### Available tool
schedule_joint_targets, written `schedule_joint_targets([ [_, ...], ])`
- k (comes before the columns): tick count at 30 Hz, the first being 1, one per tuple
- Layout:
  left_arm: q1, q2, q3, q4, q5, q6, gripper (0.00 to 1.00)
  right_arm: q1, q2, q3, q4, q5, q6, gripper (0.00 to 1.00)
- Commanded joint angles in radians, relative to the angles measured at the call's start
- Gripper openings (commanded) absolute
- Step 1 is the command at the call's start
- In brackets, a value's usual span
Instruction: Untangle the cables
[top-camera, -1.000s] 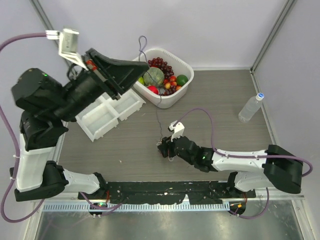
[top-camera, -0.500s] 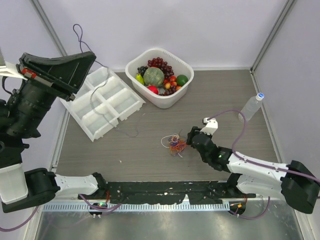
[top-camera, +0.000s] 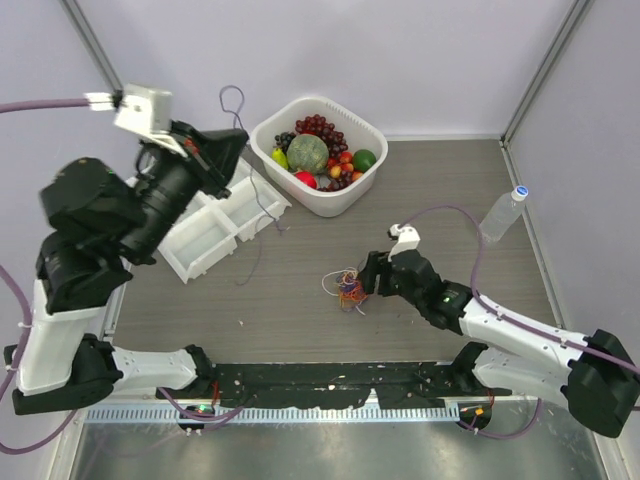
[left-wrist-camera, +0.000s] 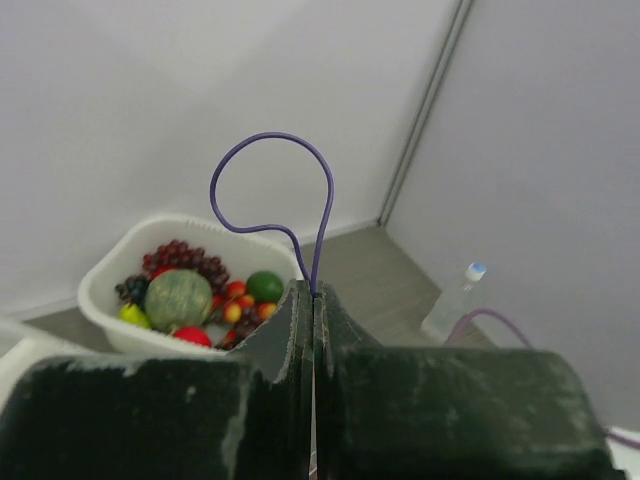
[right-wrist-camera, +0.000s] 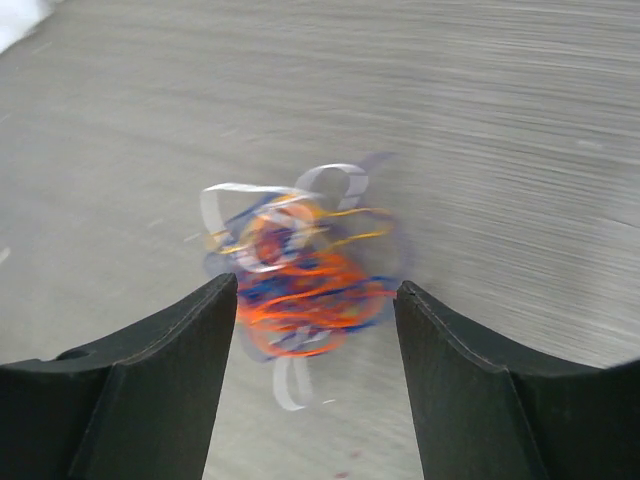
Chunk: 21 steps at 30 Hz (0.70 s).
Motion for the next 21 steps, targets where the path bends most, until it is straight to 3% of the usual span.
schedule_joint_targets([
  [1,-0.001,-0.028,-0.163,-0.024,-0.117,0.046,0.00,0.135,0.029,0.098,0.120,-0.214,-0.113,0.70],
  [7,-0.003,-0.091,-0.433,0.005,-0.247,0.047,0.00,0.196,0.140,0.094,0.338,-0.312,0.021,0.62],
  [10,0.000,-0.087,-0.515,-0.007,-0.298,0.043,0.00,0.196,0.228,0.042,0.457,-0.243,0.138,0.49],
  [13,0.009,-0.075,-0.594,-0.007,-0.301,0.011,0.00,0.192,0.323,-0.007,0.525,-0.176,0.226,0.47],
  [17,0.057,-0.039,-0.696,-0.002,-0.266,-0.063,0.00,0.060,0.386,-0.027,0.415,-0.148,0.293,0.44],
  [19,0.113,-0.003,-0.749,-0.002,-0.182,-0.123,0.00,-0.016,0.374,-0.027,0.316,-0.152,0.316,0.34],
  [21,0.190,0.043,-0.800,0.002,-0.040,-0.213,0.00,-0.052,0.320,-0.033,0.240,-0.152,0.295,0.34],
])
